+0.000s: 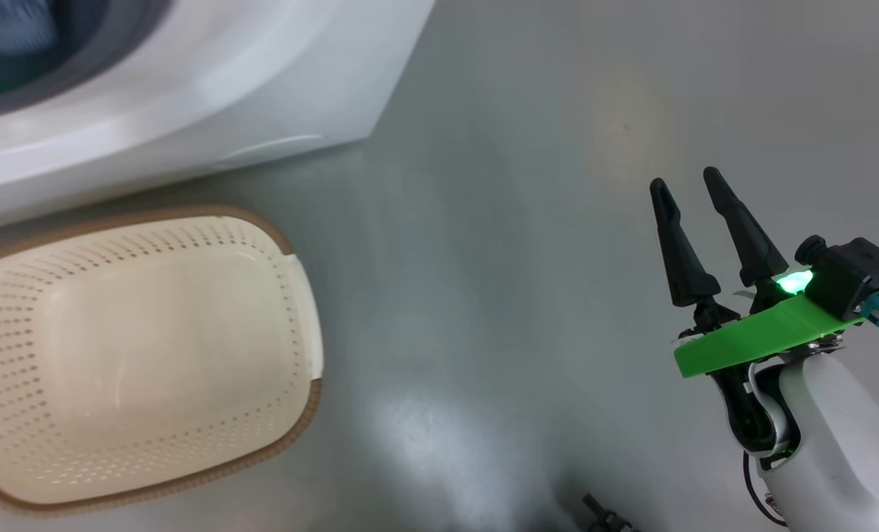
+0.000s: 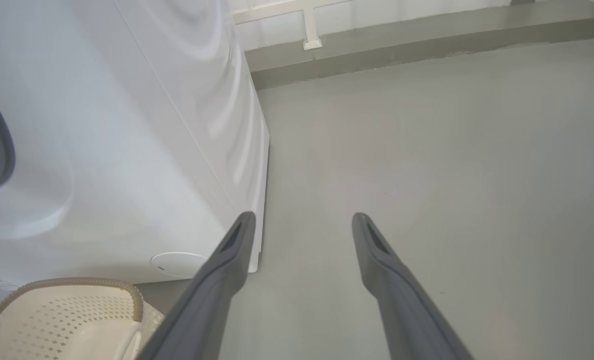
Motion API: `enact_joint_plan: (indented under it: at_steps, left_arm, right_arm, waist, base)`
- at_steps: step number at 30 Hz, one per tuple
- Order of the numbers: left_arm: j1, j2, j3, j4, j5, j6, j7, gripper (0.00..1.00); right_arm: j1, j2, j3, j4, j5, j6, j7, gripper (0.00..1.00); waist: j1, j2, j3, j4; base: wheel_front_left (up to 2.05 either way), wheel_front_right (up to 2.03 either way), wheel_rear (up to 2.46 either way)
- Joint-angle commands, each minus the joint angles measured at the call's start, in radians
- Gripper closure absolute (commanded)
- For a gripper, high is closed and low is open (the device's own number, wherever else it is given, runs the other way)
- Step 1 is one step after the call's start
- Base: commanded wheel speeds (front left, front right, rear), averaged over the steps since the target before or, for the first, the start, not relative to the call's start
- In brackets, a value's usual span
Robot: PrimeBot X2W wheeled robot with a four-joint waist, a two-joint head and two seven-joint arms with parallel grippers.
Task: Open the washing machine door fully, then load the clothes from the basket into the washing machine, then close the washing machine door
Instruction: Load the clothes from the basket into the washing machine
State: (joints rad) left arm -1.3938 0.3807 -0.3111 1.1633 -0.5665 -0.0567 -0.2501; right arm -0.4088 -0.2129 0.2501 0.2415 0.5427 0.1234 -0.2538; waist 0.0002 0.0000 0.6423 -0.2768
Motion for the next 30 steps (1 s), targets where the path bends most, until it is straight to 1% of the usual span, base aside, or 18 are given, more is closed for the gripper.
enact_joint_plan:
  at_steps: [1,3,4,5,6,7,8,9,10,11,13,15,20,24,30]
  left_arm:
    - [-0.041,0.061,0.019,-0.040,0.020,0.017,-0.011,1.00]
    - [-0.063,0.089,0.047,-0.124,0.047,0.058,-0.011,1.00]
    - [-0.057,0.101,0.086,-0.206,0.072,0.089,-0.011,1.00]
    - [-0.048,0.104,0.107,-0.246,0.088,0.106,-0.011,1.00]
    - [-0.048,0.104,0.107,-0.246,0.088,0.106,-0.011,1.00]
    - [-0.035,0.102,0.126,-0.277,0.102,0.118,-0.011,1.00]
    - [-0.006,0.090,0.152,-0.302,0.124,0.128,-0.011,1.00]
    - [0.006,0.080,0.160,-0.296,0.128,0.126,-0.011,1.00]
    - [0.014,0.070,0.166,-0.281,0.129,0.119,-0.011,0.67]
    - [0.018,0.064,0.166,-0.263,0.133,0.114,-0.011,0.00]
    - [0.023,0.047,0.157,-0.199,0.134,0.096,-0.010,0.00]
    - [0.016,0.032,0.147,-0.125,0.129,0.079,0.017,0.00]
    - [-0.005,0.015,0.124,0.000,0.127,0.051,0.081,0.00]
    - [-0.009,0.010,0.115,0.054,0.124,0.037,0.094,0.00]
    - [0.019,-0.006,0.114,0.089,0.108,0.012,0.081,0.00]
  right_arm:
    - [0.007,-0.007,0.010,-0.024,-0.013,0.007,-0.008,0.00]
    - [0.006,-0.001,0.006,-0.028,-0.015,0.007,-0.008,0.00]
    - [0.007,0.003,0.001,-0.032,-0.018,0.007,-0.008,0.00]
    - [0.008,0.005,-0.001,-0.032,-0.019,0.007,-0.008,0.00]
    - [0.008,0.005,-0.001,-0.032,-0.019,0.007,-0.008,0.00]
    - [0.008,0.006,-0.002,-0.032,-0.020,0.007,-0.008,0.00]
    - [0.008,0.008,-0.002,-0.030,-0.022,0.007,-0.008,0.00]
    - [0.007,0.009,-0.001,-0.029,-0.023,0.007,-0.008,0.00]
    - [0.006,0.010,0.001,-0.027,-0.024,0.007,-0.008,0.00]
    - [0.005,0.011,0.004,-0.025,-0.025,0.007,-0.008,0.00]
    - [0.002,0.011,0.010,-0.022,-0.025,0.007,-0.008,0.00]
    - [0.001,0.009,0.015,-0.017,-0.025,0.007,-0.008,0.00]
    - [-0.002,0.007,0.024,-0.007,-0.022,0.007,-0.008,0.00]
    - [-0.006,0.007,0.030,-0.001,-0.019,0.007,-0.008,0.00]
    - [-0.007,0.003,0.017,0.002,-0.015,0.007,-0.008,0.00]
  waist:
    - [-0.0002,0.0000,0.052,-0.043]
    - [-0.0002,0.0000,0.067,-0.053]
    - [-0.0002,0.0000,0.075,-0.058]
    - [-0.0002,0.0000,0.078,-0.060]
    - [-0.0002,0.0000,0.078,-0.060]
    - [-0.0002,0.0000,0.080,-0.062]
    - [-0.0002,0.0000,0.079,-0.062]
    - [-0.0002,0.0000,0.077,-0.061]
    - [-0.0002,0.0000,0.073,-0.059]
    - [-0.0002,0.0000,0.070,-0.058]
    - [-0.0002,0.0000,0.060,-0.054]
    - [-0.0002,0.0000,0.050,-0.049]
    - [-0.0002,0.0000,0.023,-0.042]
    - [-0.0002,0.0000,-0.005,-0.040]
    - [-0.0002,0.0000,-0.054,-0.027]
  base:
    - [0.00,0.00,0.00]
    - [0.00,0.00,0.00]
    - [0.00,0.00,0.00]
    - [0.00,0.00,0.00]
    - [0.00,0.00,0.00]
    - [0.00,0.00,0.00]
    - [0.00,0.00,0.00]
    - [0.00,0.00,0.00]
    - [0.00,0.00,0.00]
    - [0.00,0.00,0.00]
    - [0.00,0.00,0.00]
    - [0.00,0.00,0.00]
    - [0.00,0.00,0.00]
    - [0.00,0.00,0.00]
    - [0.00,0.00,0.00]
